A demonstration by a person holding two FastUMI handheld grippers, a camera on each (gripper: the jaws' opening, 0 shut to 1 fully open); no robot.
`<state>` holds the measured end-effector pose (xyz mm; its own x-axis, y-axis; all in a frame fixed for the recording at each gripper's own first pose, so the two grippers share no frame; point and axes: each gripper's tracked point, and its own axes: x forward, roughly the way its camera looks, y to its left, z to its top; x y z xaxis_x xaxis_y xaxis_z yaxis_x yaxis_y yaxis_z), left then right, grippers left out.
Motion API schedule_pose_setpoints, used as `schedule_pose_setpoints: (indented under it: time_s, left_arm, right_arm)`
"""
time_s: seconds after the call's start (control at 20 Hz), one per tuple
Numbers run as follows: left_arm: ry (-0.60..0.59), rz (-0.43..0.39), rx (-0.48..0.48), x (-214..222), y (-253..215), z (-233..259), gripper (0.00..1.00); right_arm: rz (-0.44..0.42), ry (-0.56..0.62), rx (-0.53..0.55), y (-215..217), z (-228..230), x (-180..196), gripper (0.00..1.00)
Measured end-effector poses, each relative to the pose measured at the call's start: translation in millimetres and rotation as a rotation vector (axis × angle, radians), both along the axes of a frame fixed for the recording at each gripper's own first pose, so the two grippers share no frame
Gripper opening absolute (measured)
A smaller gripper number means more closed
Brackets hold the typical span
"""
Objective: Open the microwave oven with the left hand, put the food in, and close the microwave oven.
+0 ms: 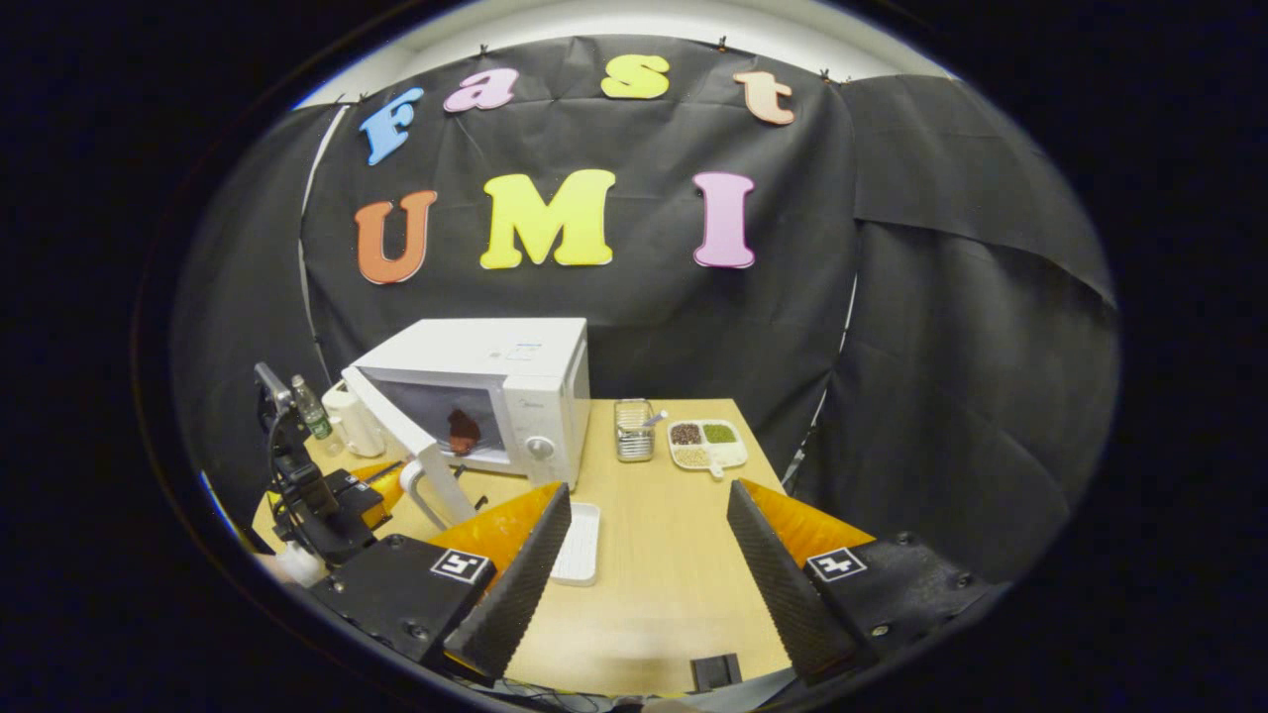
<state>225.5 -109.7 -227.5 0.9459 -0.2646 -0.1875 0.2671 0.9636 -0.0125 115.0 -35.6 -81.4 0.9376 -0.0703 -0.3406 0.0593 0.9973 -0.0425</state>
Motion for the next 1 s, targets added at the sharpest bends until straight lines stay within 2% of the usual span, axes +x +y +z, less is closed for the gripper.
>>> schedule_pose_setpoints:
  time_s: [0.05, 0.15, 0.2, 0.6, 1.0]
  left_arm:
    - [-0.002, -0.002, 0.005, 9, -6, -1, 0.00]
    - [-0.009, -0.003, 0.010, 28, -18, -1, 0.00]
    - [-0.005, -0.003, 0.012, 37, -22, -1, 0.00]
    - [-0.008, 0.041, 0.028, 88, -38, 3, 0.00]
    - [0.006, 0.075, 0.034, 100, -41, 5, 0.00]
  right_arm:
    - [-0.001, 0.003, -0.002, -6, -1, 4, 0.92]
    - [-0.004, 0.002, -0.001, -17, -3, 13, 0.92]
    - [-0.004, 0.008, 0.005, -22, -5, 17, 1.00]
    - [-0.011, 0.040, 0.032, -58, -18, 36, 1.00]
    - [0.018, 0.050, 0.049, -66, -19, 47, 1.00]
